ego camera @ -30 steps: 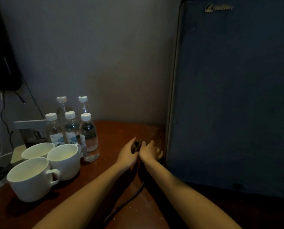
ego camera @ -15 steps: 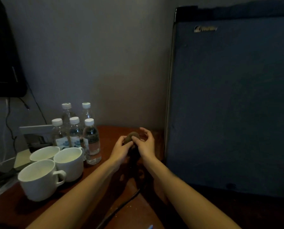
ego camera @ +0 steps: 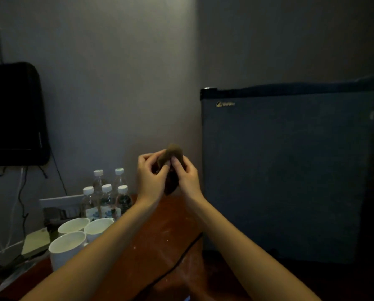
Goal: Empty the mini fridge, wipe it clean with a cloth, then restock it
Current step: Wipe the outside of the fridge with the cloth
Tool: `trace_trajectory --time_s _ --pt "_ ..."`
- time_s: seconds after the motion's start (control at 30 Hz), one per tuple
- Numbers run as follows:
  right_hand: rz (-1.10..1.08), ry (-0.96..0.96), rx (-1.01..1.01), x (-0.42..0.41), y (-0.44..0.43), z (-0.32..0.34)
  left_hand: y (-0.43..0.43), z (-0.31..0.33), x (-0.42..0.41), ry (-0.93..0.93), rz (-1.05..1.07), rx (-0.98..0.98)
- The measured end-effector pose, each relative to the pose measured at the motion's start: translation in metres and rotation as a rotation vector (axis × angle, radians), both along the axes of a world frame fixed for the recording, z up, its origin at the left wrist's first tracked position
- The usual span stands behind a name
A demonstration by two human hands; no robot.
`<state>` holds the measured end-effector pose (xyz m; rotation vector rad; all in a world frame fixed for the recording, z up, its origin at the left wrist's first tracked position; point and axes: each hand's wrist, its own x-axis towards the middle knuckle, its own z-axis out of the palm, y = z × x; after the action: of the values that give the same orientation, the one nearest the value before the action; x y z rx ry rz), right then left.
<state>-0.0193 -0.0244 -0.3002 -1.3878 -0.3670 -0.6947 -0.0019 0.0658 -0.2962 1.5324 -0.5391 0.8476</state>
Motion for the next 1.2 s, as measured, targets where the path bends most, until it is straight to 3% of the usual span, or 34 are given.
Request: trace_trajectory --time_s 0.13,0.33,0.4,0.63,0.83,1.07,1.2 --pt "-0.245 -0.199 -0.113 -0.03 -0.024 0.051 -0.019 0.042 -0.026 -0.14 0.021 0.006" --pt "-1.062 -0.574 -0.398 -0.046 -0.087 0.118 -0.058 0.097 -0.026 -0.263 -0.067 0.096" --pt "-1.194 -0.606 -0.454 -0.038 -0.106 0.138 -0.071 0.108 -0.022 -0.237 -0.085 0.114" --pt "-1.139 -0.672 -0.935 0.021 -0.116 0.139 -0.101 0.099 0.005 -0.219 -0.142 0.137" --pt "-1.162 -0.758 -1.129 0.014 -0.15 0.142 -0.112 0.094 0.025 -0.248 -0.118 0.182" --pt "-1.287 -0.724 -0.95 -0.018 -0.211 0.133 -0.131 0.096 0.023 -0.267 0.016 0.157" --pt "-1.3 -0.639 -0.796 -0.013 -0.197 0.116 -0.13 0.094 0.023 -0.269 0.028 0.149"
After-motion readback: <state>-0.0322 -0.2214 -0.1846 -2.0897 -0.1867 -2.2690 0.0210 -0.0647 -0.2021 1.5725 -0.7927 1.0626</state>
